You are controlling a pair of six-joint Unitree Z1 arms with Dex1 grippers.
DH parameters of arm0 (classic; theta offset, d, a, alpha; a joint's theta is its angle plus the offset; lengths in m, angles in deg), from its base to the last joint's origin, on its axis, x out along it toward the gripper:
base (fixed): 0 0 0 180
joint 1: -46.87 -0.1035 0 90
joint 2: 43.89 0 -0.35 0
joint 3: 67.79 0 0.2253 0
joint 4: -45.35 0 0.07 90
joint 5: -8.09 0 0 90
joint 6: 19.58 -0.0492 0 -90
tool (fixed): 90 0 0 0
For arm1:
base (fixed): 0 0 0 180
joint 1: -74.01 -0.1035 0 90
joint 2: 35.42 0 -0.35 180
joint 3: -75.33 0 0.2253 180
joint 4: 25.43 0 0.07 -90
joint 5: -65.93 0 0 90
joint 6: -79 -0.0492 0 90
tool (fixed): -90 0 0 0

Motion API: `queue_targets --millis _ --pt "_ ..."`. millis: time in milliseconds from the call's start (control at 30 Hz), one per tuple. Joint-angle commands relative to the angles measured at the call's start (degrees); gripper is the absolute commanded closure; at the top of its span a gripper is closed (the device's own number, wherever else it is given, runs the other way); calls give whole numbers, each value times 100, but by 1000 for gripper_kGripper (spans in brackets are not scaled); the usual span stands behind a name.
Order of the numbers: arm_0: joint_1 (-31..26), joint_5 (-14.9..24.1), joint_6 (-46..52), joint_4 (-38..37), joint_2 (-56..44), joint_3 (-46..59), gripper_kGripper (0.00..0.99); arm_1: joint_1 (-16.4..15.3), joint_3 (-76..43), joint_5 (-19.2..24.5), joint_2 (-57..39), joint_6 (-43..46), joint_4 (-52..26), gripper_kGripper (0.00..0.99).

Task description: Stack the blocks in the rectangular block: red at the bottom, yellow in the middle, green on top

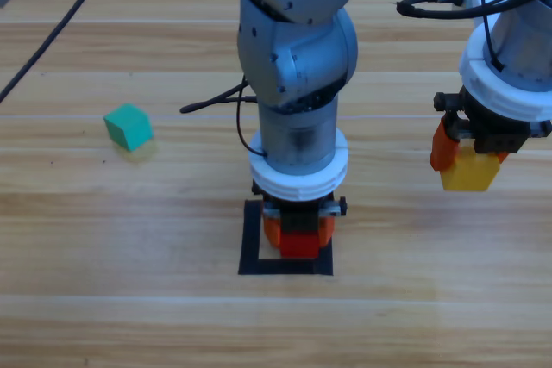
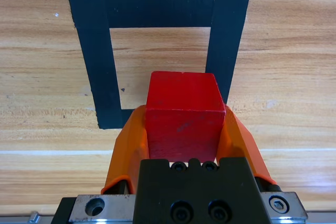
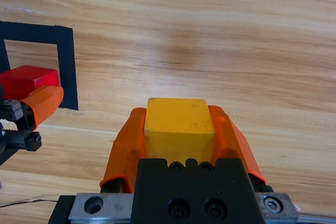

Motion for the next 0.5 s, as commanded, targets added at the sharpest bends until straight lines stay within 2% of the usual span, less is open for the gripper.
queue_targets --millis 33,500 --pt "100 109 -90 41 303 -30 867 -146 -147 5 319 1 53 976" --pt "83 206 -134 41 320 -30 869 -146 -147 -3 319 1 35 976"
